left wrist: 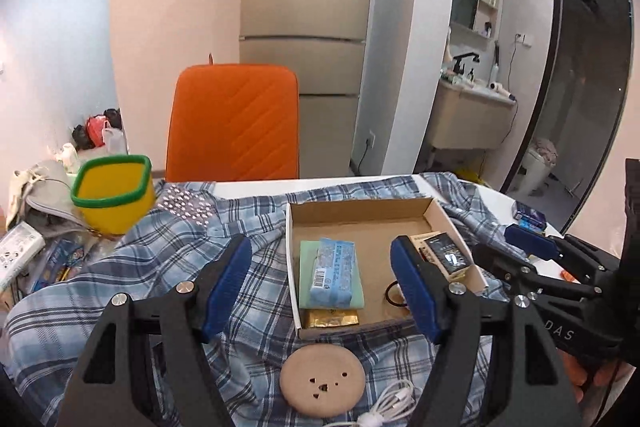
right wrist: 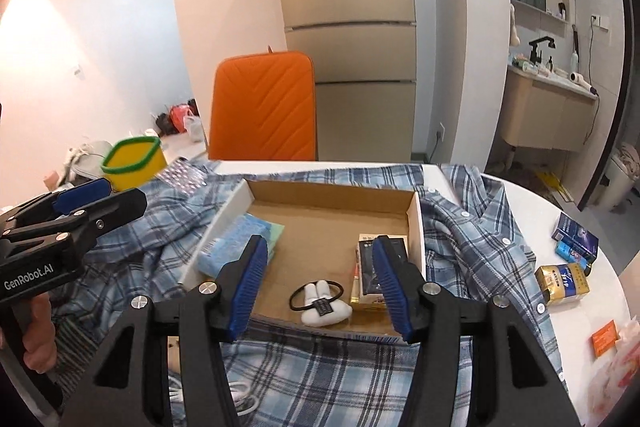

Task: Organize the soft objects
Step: 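Withdraw both tools from the box toward the coaster and cable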

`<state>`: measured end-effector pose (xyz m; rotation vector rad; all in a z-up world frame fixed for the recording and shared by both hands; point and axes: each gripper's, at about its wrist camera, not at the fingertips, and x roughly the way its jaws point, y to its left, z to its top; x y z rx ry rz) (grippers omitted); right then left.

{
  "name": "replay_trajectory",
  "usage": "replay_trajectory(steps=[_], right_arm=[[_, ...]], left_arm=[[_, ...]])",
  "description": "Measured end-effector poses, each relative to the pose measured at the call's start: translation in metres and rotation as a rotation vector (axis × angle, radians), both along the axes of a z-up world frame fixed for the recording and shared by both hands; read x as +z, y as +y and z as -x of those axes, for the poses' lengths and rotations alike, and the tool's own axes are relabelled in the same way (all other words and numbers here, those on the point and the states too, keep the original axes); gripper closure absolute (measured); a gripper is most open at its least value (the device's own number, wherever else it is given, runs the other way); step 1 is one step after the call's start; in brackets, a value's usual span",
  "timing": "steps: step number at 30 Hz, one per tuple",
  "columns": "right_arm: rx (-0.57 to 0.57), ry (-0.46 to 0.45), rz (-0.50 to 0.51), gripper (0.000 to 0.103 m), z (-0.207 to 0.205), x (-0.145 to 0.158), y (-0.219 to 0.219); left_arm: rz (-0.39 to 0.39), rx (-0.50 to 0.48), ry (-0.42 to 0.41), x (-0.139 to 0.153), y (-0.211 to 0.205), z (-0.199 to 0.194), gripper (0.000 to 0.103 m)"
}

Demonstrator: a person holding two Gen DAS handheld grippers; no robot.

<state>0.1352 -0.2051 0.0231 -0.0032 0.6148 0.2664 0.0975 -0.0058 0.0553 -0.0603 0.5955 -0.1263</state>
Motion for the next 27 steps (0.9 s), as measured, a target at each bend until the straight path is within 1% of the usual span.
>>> replay_trajectory(steps=[2, 3, 4, 6, 8, 10, 12, 13, 15, 17, 18, 19, 21, 26, 27], right_arm=[[0.005, -0.011, -0.007, 0.046, 0.010, 0.004, 0.001], [0.007, -0.016, -0.009, 0.046, 0.016, 0.006, 0.002], [0.008, -0.020, -0.010, 0.046, 0.021, 0.008, 0.003], [0.009, -0.026, -0.013, 0.046, 0.030, 0.009, 0.004], [0.011, -0.025, -0.014, 0.046, 0.037, 0.009, 0.004], [0.011, -0.023, -0.017, 0.046, 0.045, 0.008, 0.005], [0.013, -0.021, -0.018, 0.046, 0.053, 0.007, 0.006], [0.016, -0.018, -0.020, 0.046, 0.057, 0.005, 0.007], [0.021, -0.011, -0.021, 0.046, 0.062, 0.003, 0.009], [0.024, -0.006, -0.022, 0.046, 0.068, 0.001, 0.012], [0.023, -0.003, -0.023, 0.041, 0.070, 0.000, 0.012], [0.013, -0.003, -0.021, 0.027, 0.072, -0.002, 0.013], [-0.016, -0.021, -0.014, 0.016, 0.076, -0.004, 0.013], [-0.027, 0.006, -0.005, 0.016, 0.079, -0.014, 0.014], [-0.032, 0.010, -0.002, 0.016, 0.079, -0.016, 0.014]], left_arm=[[-0.006, -0.005, -0.017, 0.005, 0.001, 0.010, 0.032], [-0.014, -0.006, -0.024, 0.006, 0.001, 0.015, 0.030], [-0.021, -0.006, -0.030, 0.007, 0.001, 0.019, 0.028], [-0.032, -0.004, -0.042, 0.007, 0.001, 0.027, 0.020], [-0.034, 0.002, -0.048, 0.007, 0.003, 0.036, 0.020], [-0.018, 0.006, -0.054, 0.007, 0.007, 0.045, 0.018], [-0.002, 0.017, -0.065, 0.007, 0.010, 0.053, 0.005], [0.006, 0.026, -0.078, 0.006, 0.012, 0.057, 0.003], [0.008, 0.045, -0.099, 0.004, 0.014, 0.064, 0.002], [-0.004, 0.039, -0.104, 0.000, 0.014, 0.069, 0.002], [-0.012, 0.042, -0.106, -0.003, 0.014, 0.071, 0.002], [-0.021, 0.049, -0.108, -0.005, 0.014, 0.073, 0.002], [-0.031, 0.056, -0.108, -0.010, 0.014, 0.076, 0.002], [-0.034, 0.080, -0.116, -0.023, 0.020, 0.083, 0.001], [-0.038, 0.073, -0.105, -0.026, 0.020, 0.083, 0.001]])
